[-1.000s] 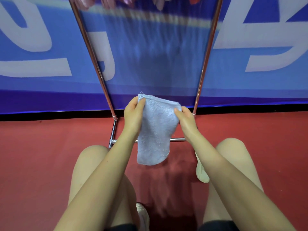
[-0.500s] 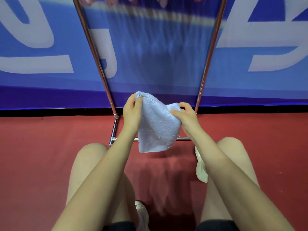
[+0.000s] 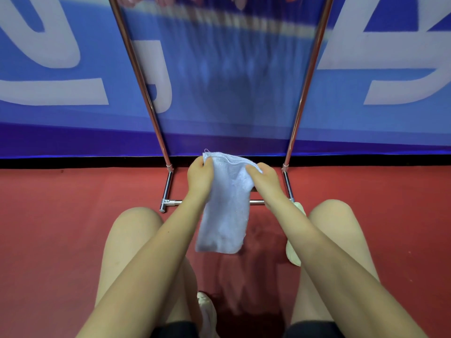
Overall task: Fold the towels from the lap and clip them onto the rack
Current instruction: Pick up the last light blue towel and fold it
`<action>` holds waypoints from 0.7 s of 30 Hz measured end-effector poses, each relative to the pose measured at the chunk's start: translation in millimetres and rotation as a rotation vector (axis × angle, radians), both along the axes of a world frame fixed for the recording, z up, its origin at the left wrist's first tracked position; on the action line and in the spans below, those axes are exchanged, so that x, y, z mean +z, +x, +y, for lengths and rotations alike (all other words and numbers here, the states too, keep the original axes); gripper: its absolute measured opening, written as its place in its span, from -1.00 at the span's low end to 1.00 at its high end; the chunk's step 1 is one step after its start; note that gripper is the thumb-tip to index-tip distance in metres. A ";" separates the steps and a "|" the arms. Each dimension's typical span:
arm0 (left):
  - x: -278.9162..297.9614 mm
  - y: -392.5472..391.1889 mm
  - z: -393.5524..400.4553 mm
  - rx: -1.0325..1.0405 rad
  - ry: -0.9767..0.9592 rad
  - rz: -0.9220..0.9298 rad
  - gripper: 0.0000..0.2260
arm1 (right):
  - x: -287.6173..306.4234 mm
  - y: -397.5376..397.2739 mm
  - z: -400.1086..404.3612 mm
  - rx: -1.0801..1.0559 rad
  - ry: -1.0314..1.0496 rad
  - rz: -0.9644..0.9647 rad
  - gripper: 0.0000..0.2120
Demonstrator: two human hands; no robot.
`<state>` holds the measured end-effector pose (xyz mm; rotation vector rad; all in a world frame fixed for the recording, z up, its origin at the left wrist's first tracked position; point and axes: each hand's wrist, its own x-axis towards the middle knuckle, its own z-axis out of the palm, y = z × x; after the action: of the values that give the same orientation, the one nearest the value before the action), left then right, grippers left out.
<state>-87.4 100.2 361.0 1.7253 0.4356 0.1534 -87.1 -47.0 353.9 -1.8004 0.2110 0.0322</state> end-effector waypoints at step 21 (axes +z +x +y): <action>13.2 -15.3 -18.8 -0.150 -0.239 -0.197 -0.78 | 10.6 -2.7 26.3 -0.035 0.147 -0.240 -0.78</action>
<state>-102.7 81.4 374.2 1.4843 0.1708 0.1547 -89.8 -20.6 364.5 -1.6368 0.0658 -0.1880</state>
